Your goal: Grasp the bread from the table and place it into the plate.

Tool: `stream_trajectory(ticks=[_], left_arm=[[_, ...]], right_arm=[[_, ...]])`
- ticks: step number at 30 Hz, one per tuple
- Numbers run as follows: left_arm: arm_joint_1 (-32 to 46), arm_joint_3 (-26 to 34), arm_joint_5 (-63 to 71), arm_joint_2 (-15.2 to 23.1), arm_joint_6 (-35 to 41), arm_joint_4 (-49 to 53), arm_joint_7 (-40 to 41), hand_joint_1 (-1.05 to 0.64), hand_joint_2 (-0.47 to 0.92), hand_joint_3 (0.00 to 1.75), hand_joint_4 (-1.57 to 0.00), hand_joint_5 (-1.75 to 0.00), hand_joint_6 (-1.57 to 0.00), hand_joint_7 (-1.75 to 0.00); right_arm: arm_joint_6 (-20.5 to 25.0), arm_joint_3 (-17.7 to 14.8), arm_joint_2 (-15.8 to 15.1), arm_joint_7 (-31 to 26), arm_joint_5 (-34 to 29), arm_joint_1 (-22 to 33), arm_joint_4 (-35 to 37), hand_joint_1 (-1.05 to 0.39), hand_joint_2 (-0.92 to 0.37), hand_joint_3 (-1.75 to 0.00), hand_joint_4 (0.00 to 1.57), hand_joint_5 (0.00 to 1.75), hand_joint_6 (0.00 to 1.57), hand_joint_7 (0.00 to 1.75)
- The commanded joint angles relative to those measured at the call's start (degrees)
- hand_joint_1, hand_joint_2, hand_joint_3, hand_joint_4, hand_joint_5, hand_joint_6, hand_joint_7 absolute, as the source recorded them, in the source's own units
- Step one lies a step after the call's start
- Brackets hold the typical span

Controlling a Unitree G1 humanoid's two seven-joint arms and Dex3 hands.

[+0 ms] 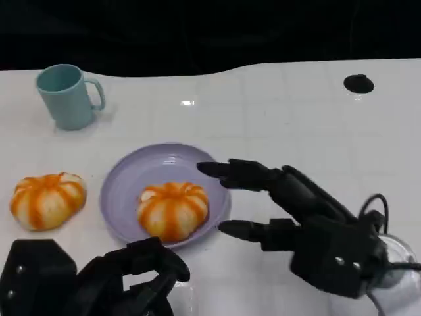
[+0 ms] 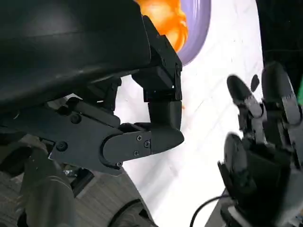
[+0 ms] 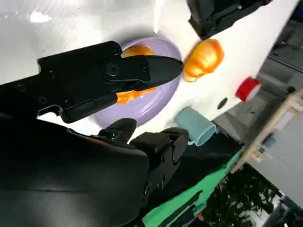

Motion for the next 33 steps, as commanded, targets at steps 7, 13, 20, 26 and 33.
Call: stream_trajectory(ticks=[7,13,20,26,33], left_arm=[[-0.15,0.78,0.21,0.78,-0.07,0.42,0.16,-0.38,0.92,0.58,-0.66,-1.75,-0.62,-1.45],[-0.15,1.11,-0.18,0.68,-0.07,0.57,-0.06,-0.37,0.92,0.57,-0.66,-1.75,-0.62,-1.43],[-0.25,1.52,-0.80,0.65,-0.16,0.98,-0.40,-0.38,0.92,0.57,-0.67,-1.75,-0.62,-1.42],[-0.44,1.53,-1.06,0.56,0.34,0.92,-0.07,-0.38,0.92,0.57,-0.67,-1.75,-0.63,-1.42],[-0.34,1.75,-1.22,0.51,0.47,0.95,0.23,-0.38,0.91,0.56,-0.69,-1.75,-0.64,-1.41]], right_arm=[[-9.31,-6.31,-1.28,-1.25,9.64,10.76,-2.63,-0.20,-0.66,-0.68,0.48,1.38,0.64,0.80],[-12.06,-8.84,-1.95,-2.85,9.65,15.28,-4.53,-0.03,-0.40,-1.28,0.71,1.50,0.77,1.16],[-9.21,-11.57,-4.08,-3.86,7.17,20.33,-9.53,0.02,-0.39,-1.43,0.76,1.70,0.81,1.33],[-4.20,-13.13,-3.70,-4.38,9.07,24.68,-13.83,0.03,-0.38,-1.43,0.88,1.75,0.81,1.44],[-2.80,-12.81,-2.01,-7.21,8.21,28.01,-14.24,0.06,-0.42,-1.41,0.95,1.75,0.76,1.58]])
